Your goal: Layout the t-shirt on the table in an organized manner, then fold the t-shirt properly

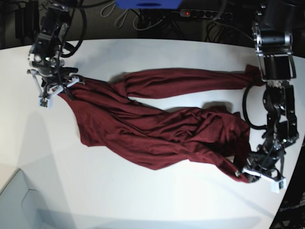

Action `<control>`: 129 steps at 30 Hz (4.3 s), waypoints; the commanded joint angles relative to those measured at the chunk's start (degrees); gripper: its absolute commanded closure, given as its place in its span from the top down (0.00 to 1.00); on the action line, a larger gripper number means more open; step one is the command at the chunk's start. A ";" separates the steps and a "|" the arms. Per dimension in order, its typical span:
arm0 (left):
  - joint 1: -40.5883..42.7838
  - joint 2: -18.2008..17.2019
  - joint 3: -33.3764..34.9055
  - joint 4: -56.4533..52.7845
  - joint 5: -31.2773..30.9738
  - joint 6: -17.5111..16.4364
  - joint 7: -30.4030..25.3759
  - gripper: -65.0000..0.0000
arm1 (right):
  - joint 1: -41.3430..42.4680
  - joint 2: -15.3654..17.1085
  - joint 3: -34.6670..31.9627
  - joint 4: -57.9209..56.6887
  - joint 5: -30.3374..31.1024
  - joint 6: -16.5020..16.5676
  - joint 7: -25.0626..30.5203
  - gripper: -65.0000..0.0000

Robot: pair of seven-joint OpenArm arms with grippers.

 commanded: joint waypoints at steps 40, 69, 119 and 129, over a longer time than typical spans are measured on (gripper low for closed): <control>23.66 9.74 -11.31 10.71 20.01 -0.23 -6.09 0.46 | -0.83 0.29 0.04 1.34 0.08 0.13 1.13 0.01; 23.74 11.50 -6.48 3.68 20.01 -0.32 -6.26 0.46 | -0.83 0.29 0.04 1.25 0.17 0.13 1.13 0.01; 38.07 11.68 -20.63 29.52 18.70 -0.32 -5.74 0.00 | -1.01 0.20 0.04 0.99 0.17 0.13 1.13 0.01; 52.31 11.06 -22.83 36.73 8.41 -0.32 -5.82 0.00 | -1.01 -0.51 0.04 0.99 0.17 0.13 1.13 0.01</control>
